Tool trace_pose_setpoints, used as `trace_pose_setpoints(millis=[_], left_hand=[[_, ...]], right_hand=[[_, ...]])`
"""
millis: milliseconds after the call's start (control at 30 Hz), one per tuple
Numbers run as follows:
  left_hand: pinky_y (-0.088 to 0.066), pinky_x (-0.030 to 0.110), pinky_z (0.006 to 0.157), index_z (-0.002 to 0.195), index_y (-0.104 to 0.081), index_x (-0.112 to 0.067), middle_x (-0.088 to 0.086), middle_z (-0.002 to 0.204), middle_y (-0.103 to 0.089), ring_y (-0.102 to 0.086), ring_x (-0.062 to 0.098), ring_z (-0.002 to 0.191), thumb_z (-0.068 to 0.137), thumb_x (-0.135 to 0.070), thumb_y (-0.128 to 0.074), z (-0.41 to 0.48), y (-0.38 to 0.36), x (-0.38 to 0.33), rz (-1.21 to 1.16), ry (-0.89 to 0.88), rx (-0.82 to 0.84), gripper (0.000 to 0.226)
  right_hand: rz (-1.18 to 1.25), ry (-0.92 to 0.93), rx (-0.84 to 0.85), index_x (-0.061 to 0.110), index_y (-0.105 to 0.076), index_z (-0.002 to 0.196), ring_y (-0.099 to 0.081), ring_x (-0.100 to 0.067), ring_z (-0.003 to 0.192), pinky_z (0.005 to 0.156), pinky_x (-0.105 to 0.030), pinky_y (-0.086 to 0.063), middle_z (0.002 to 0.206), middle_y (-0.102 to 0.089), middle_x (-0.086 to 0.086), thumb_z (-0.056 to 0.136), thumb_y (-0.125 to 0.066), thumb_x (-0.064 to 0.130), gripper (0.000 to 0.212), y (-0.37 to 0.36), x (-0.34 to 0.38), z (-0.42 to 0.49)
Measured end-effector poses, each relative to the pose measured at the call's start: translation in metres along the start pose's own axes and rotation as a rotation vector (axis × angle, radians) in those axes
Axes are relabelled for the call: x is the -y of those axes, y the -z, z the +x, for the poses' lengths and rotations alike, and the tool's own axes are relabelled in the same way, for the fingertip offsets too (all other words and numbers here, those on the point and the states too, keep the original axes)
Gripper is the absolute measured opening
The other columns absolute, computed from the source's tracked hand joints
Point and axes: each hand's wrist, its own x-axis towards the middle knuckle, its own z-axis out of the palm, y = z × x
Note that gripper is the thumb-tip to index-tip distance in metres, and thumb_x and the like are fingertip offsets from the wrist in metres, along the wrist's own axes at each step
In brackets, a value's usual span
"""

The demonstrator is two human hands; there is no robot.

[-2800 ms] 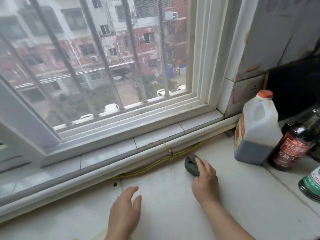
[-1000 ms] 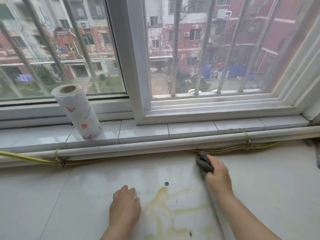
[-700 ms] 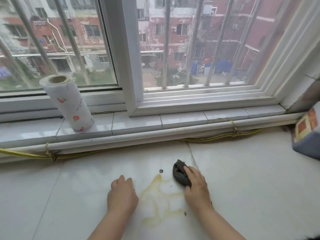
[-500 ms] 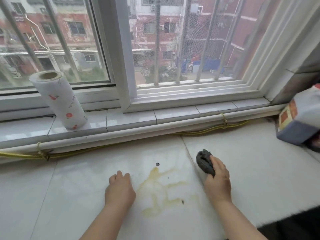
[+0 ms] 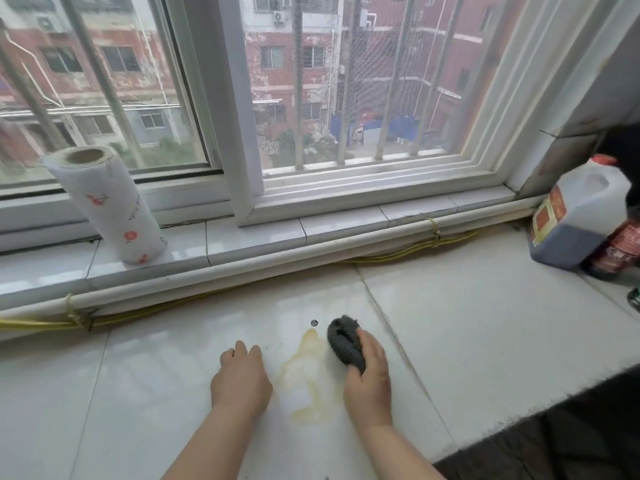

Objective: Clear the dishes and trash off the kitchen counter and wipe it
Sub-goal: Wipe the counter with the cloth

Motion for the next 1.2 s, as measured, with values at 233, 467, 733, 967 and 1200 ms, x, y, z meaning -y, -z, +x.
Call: trace_pose_setpoints(millis=[233, 467, 733, 967, 1200], left_hand=[[-0.038, 0.026, 0.066, 0.110, -0.051, -0.018, -0.002, 0.116, -0.046, -0.041, 0.019, 0.115, 0.089, -0.005, -0.031, 0.006, 0.000, 0.004, 0.021, 0.011, -0.023, 0.033], [-0.035, 0.026, 0.066, 0.105, -0.055, -0.020, -0.003, 0.111, -0.049, -0.046, 0.017, 0.106, 0.095, -0.012, -0.029, 0.021, 0.009, 0.001, 0.010, 0.080, -0.064, 0.029], [-0.038, 0.024, 0.067, 0.102, -0.055, -0.023, -0.010, 0.112, -0.049, -0.045, 0.014, 0.107, 0.099, -0.023, -0.027, 0.030, 0.007, 0.012, -0.131, 0.180, -0.184, 0.028], [-0.039, 0.025, 0.068, 0.104, -0.057, -0.020, -0.008, 0.113, -0.050, -0.043, 0.016, 0.108, 0.098, -0.021, -0.028, 0.037, 0.004, 0.001, -0.190, 0.288, -0.185, 0.029], [-0.047, 0.032, 0.080, 0.104, -0.062, -0.018, -0.006, 0.110, -0.055, -0.048, 0.018, 0.113, 0.098, -0.020, -0.033, 0.030, 0.000, -0.008, -0.293, 0.352, -0.202, 0.029]], right_hand=[[-0.246, -0.155, -0.229, 0.003, -0.042, 0.140, -0.035, -0.035, 0.132, 0.111, -0.036, -0.026, 0.147, -0.037, -0.016, 0.081, -0.049, -0.012, 0.061, 0.060, -0.031, 0.078], [-0.369, 0.059, 0.181, 0.014, -0.038, 0.144, -0.029, -0.022, 0.136, 0.112, -0.029, -0.023, 0.151, -0.032, -0.002, 0.084, -0.046, -0.005, 0.063, -0.003, -0.002, 0.114], [-0.416, 0.116, 0.236, 0.012, -0.038, 0.143, -0.030, -0.026, 0.134, 0.110, -0.028, -0.021, 0.151, -0.032, -0.006, 0.086, -0.046, -0.003, 0.060, -0.037, 0.015, 0.169], [-0.368, 0.467, 0.468, 0.014, -0.050, 0.137, -0.040, -0.024, 0.127, 0.106, -0.020, -0.022, 0.143, -0.043, -0.003, 0.077, -0.043, 0.001, 0.062, -0.063, 0.019, 0.135], [-0.074, 0.770, 0.769, 0.020, -0.058, 0.122, -0.047, -0.008, 0.114, 0.103, -0.011, -0.030, 0.123, -0.059, 0.001, 0.065, -0.037, 0.009, 0.062, -0.048, 0.000, 0.063]])
